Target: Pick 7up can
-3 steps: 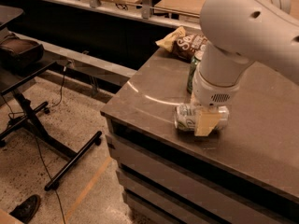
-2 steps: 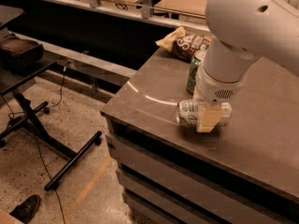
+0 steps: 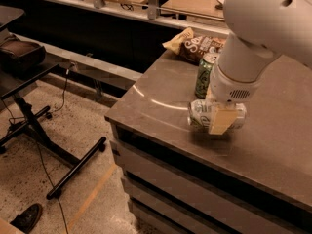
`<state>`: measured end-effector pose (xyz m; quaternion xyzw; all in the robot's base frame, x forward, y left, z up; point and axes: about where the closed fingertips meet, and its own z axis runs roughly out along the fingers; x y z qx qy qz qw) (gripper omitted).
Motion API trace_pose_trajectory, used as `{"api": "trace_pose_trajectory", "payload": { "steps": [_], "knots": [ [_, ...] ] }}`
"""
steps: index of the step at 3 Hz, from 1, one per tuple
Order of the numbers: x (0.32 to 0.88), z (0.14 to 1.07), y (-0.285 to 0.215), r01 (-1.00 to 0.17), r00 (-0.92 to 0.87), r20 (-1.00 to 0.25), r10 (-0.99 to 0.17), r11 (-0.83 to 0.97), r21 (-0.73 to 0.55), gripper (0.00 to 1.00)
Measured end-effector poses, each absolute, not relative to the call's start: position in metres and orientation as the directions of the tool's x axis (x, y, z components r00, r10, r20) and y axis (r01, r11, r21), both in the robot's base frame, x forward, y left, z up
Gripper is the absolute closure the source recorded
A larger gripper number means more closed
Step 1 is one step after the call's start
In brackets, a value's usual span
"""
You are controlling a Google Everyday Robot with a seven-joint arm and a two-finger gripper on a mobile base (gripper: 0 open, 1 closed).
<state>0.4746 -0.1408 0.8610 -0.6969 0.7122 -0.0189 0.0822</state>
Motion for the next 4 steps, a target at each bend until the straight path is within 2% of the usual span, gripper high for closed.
{"api": "trace_pose_trajectory", "payload": {
  "steps": [3, 4],
  "knots": [
    [0.4745, 0.8695, -0.1541, -0.984, -0.026, -0.138, -0.99, 0.049, -0.169, 0.56],
    [0.4731, 0.8708, -0.1522, -0.982, -0.002, -0.132, -0.991, 0.027, -0.185, 0.45]
  ]
}}
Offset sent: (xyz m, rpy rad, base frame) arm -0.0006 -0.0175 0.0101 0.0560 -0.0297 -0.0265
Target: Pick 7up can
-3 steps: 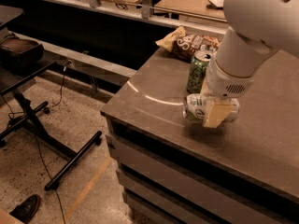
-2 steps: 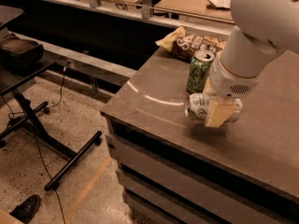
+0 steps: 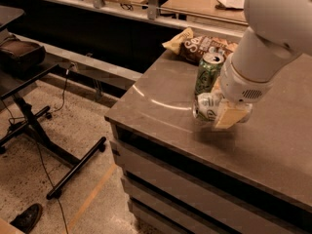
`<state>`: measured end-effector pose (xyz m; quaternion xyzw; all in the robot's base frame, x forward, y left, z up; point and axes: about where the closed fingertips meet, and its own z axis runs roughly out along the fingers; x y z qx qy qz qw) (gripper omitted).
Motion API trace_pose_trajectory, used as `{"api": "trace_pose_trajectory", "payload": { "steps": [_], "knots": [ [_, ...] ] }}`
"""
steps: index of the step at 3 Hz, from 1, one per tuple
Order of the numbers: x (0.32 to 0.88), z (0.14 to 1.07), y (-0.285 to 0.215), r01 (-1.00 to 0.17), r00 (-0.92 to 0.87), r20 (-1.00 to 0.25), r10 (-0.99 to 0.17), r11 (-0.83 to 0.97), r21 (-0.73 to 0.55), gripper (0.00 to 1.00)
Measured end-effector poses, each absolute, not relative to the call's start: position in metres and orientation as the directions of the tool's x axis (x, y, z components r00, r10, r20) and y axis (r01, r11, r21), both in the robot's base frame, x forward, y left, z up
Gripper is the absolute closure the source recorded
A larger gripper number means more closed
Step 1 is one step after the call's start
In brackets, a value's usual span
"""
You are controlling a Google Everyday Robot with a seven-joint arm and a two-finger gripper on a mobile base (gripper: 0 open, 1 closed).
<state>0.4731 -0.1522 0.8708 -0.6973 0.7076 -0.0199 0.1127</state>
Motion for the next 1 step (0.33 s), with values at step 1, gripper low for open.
{"api": "trace_pose_trajectory", "payload": {
  "steps": [1],
  "knots": [
    [0.4721, 0.8714, -0.151, -0.98, 0.011, -0.116, -0.993, 0.012, -0.197, 0.53]
  ]
}}
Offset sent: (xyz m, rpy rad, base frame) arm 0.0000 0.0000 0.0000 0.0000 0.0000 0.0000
